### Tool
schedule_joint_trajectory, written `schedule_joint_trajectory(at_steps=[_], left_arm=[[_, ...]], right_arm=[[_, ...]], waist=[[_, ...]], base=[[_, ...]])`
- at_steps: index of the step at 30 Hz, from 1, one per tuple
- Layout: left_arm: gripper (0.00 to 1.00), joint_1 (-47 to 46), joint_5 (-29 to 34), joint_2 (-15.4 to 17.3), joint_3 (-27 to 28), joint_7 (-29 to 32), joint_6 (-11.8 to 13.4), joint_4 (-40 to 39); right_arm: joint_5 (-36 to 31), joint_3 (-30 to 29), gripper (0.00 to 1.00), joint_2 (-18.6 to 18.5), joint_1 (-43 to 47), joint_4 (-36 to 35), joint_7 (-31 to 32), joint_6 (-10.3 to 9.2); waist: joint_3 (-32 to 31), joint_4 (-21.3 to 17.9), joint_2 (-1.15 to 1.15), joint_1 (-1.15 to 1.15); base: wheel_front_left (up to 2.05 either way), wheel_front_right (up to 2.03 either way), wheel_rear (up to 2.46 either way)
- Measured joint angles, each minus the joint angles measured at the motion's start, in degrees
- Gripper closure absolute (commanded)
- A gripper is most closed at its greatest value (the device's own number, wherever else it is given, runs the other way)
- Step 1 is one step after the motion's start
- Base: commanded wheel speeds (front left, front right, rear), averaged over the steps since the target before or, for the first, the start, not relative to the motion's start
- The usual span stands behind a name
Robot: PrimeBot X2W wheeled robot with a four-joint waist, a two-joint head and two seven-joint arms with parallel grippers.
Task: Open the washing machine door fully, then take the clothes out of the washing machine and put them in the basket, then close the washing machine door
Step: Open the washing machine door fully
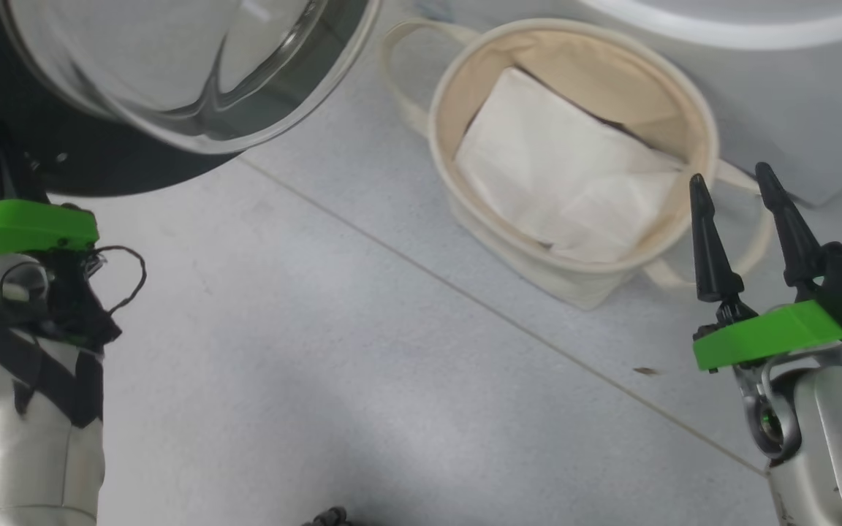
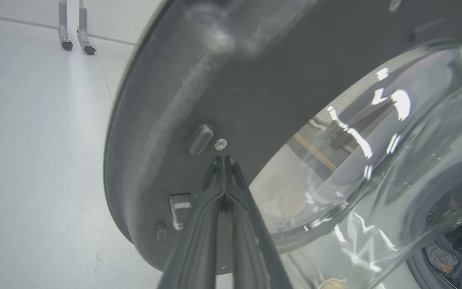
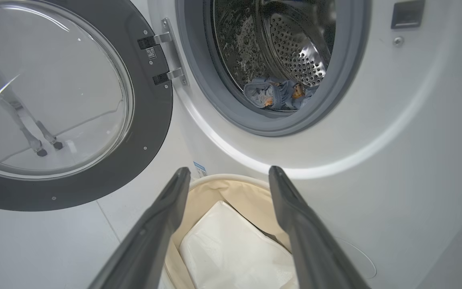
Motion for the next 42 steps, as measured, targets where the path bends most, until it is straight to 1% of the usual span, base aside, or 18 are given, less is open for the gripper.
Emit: schedule_joint_trajectory(at_steps=[3,7,12,21,24,27,28,29,34,37,40,42], left_arm=[[1.00,-1.3,1.2,-0.7,1.5,0.0,-0.8,1.6],[1.00,-1.9,2.8,-1.7,4.7,0.0,-1.9,2.9],[1.00,-2.2,4.1,-2.8,7.7,0.0,-3.4,3.9],[1.00,-5.1,7.0,-3.6,11.8,0.0,-5.3,6.2],[1.00,-5.4,8.2,-3.6,12.3,0.0,-5.8,7.3],[1.00,-5.4,10.2,-3.6,11.4,0.0,-6.0,8.7],[0.95,-5.4,10.6,-3.6,11.2,0.0,-6.3,9.2],[0.00,-5.4,10.8,-3.7,10.9,0.0,-6.3,9.3],[0.00,-4.6,12.6,-3.6,7.1,0.0,-6.3,11.0],[0.00,-2.2,12.1,-3.2,4.8,0.0,-6.3,11.0],[0.00,1.4,10.8,-2.0,1.3,0.0,-6.3,9.4],[0.00,4.3,10.6,-0.6,-2.7,0.0,-6.3,6.6]], right_arm=[[-0.5,-0.4,0.00,-0.2,1.0,-1.7,1.5,0.00],[-0.5,1.0,0.00,-0.9,0.9,-2.4,3.5,0.00],[-0.5,2.3,0.00,-2.0,-0.4,-3.4,4.7,0.00],[-0.6,2.1,0.00,-2.7,-1.1,-5.2,6.1,0.00],[-1.0,1.8,0.00,-2.7,-1.1,-5.4,6.1,0.00],[-0.9,1.3,0.00,-2.5,-0.7,-5.4,5.5,0.00],[-0.9,1.1,0.00,-2.5,-0.6,-5.2,5.2,0.00],[-0.9,0.8,0.00,-2.3,-0.4,-5.0,4.8,0.00],[-0.2,0.2,0.00,-0.5,2.3,-2.4,2.2,0.00],[0.7,0.8,0.00,1.3,3.9,0.1,0.6,0.00],[1.4,1.9,0.00,2.5,4.3,2.7,-1.0,0.00],[1.9,2.6,0.00,3.3,4.3,4.1,-1.6,0.00]], waist=[[1.3,2.1,0.00,0.00],[3.2,3.6,0.00,0.00],[4.3,3.6,0.00,0.00],[5.5,3.1,0.00,0.00],[5.0,3.1,0.00,0.00],[3.9,3.0,0.00,0.00],[3.3,3.0,0.00,0.00],[2.7,3.0,0.00,0.00],[-1.5,2.5,0.00,0.00],[-4.6,1.6,0.00,-0.01],[-7.9,0.0,0.00,-0.01],[-9.7,-1.7,0.00,-0.01]], base=[[0.00,0.00,0.00],[0.00,0.00,0.00],[0.00,0.00,0.00],[0.00,0.00,0.00],[0.00,0.00,0.00],[0.00,0.00,0.00],[0.00,0.00,0.00],[0.00,0.00,0.00],[0.00,0.00,0.00],[0.00,0.00,0.00],[0.00,0.00,0.00],[0.00,0.00,0.00]])
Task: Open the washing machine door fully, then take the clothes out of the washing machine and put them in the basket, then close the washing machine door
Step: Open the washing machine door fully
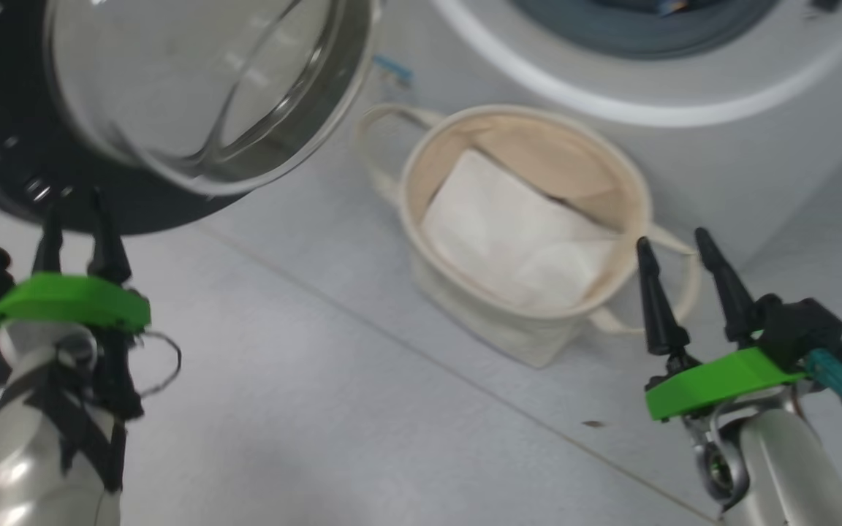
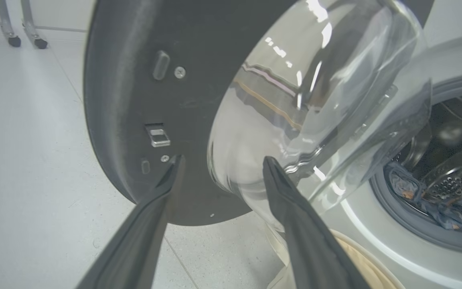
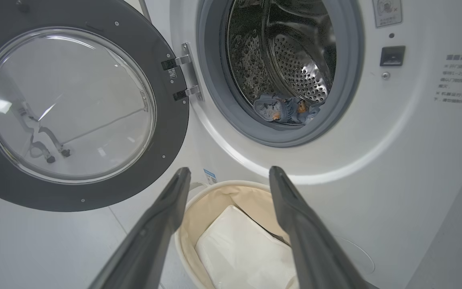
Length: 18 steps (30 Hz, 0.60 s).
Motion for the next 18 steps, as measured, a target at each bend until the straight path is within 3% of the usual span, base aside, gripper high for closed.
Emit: schedule_joint_trajectory(at_steps=[9,18], left_arm=[[0.00,13.1,-6.4,7.5,-14.9,0.7,0.0,-14.8],[0.00,24.1,-10.8,13.9,-18.2,1.1,0.0,-24.0]], right_arm=[[1.9,1.5,0.00,2.0,1.3,4.9,-1.7,0.00],[2.5,1.9,0.00,2.4,2.5,5.5,-1.7,0.00]], waist=[[-6.0,-10.3,0.00,0.00],[-10.9,-19.9,0.00,0.00]], base=[[0.00,0.00,0.00],[0.00,0.00,0.00]])
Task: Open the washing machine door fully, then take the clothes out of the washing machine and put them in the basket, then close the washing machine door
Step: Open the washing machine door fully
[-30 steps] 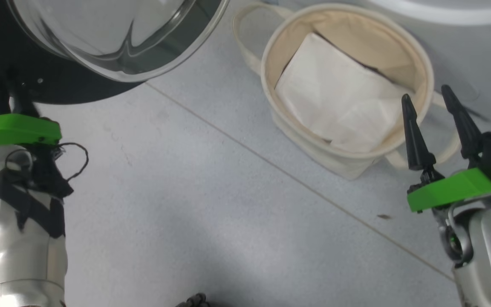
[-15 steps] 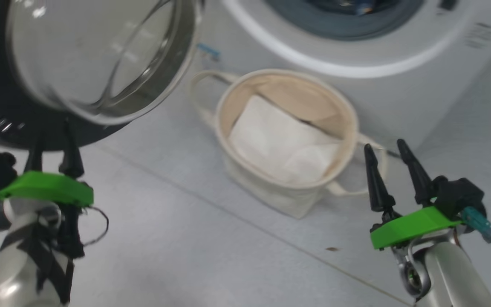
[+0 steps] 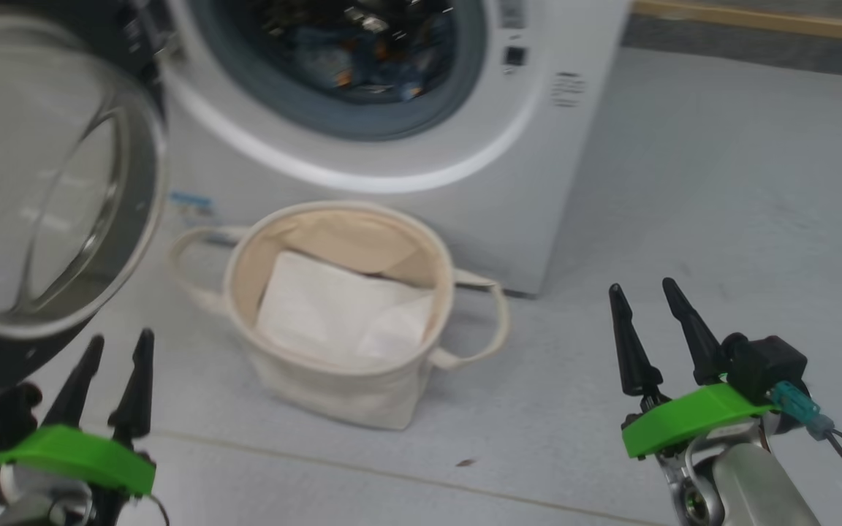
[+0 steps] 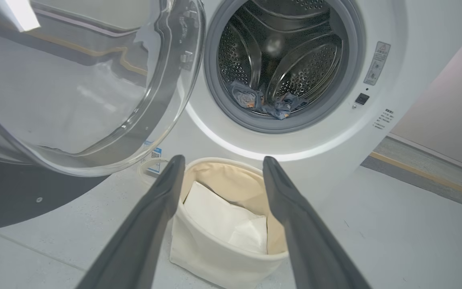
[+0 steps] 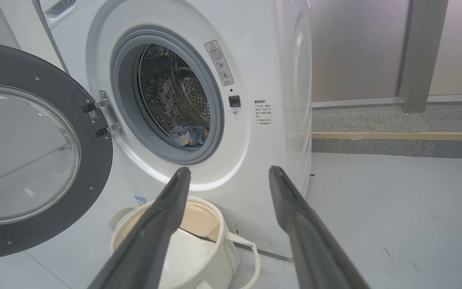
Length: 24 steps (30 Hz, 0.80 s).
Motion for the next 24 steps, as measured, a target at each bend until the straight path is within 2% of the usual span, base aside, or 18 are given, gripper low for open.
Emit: schedule_joint_trajectory(at_steps=[7,11,24], left_arm=[[0.00,5.2,-0.5,2.3,-0.2,0.2,0.1,-4.4],[0.00,6.3,-1.0,2.7,1.4,0.2,1.6,-6.1],[0.00,8.4,-1.8,2.8,0.3,3.2,3.1,-7.4]], right_arm=[[0.0,0.7,0.00,0.1,0.5,0.0,0.0,0.00],[0.0,0.7,0.00,0.1,0.8,0.6,0.0,0.00],[0.0,-1.3,0.00,0.2,2.5,0.6,0.0,0.00]], waist=[[-2.5,-6.7,0.00,0.00],[-3.6,-9.1,0.00,0.00],[-5.7,-10.1,0.00,0.00]], base=[[0.00,0.00,0.00],[0.00,0.00,0.00],[0.00,0.00,0.00]])
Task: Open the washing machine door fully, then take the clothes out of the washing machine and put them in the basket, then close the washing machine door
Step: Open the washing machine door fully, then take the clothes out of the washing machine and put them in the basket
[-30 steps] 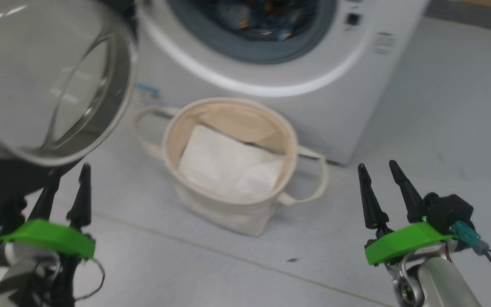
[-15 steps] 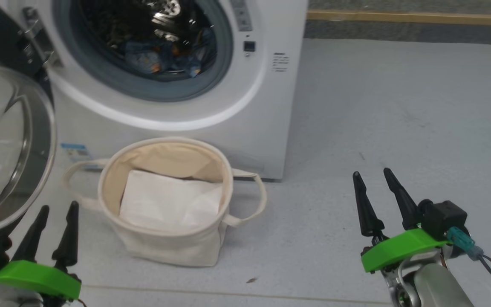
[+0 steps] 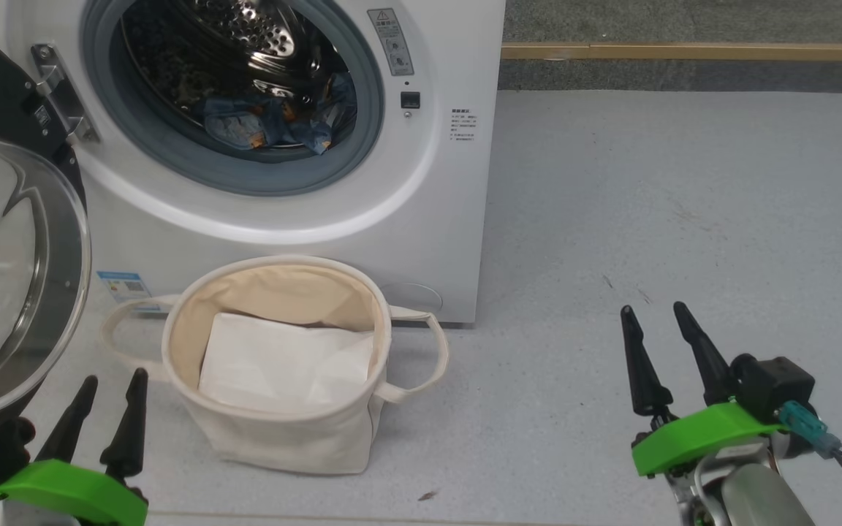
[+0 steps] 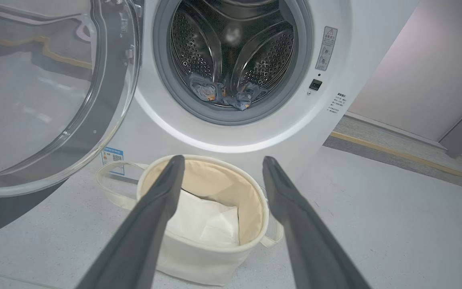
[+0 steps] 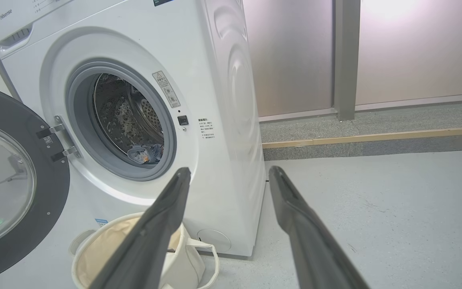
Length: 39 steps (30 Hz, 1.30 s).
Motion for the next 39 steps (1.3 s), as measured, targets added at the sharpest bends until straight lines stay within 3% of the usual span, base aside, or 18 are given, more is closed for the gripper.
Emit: schedule_joint_trajectory(at_steps=[39], left_arm=[[0.00,0.6,0.0,3.0,0.3,-3.0,-2.1,-3.8]], right_arm=[[-0.7,-1.2,0.00,0.2,0.6,-0.7,0.0,0.00]], waist=[[-0.1,-0.7,0.00,0.00]], base=[[0.06,-0.13,0.06]])
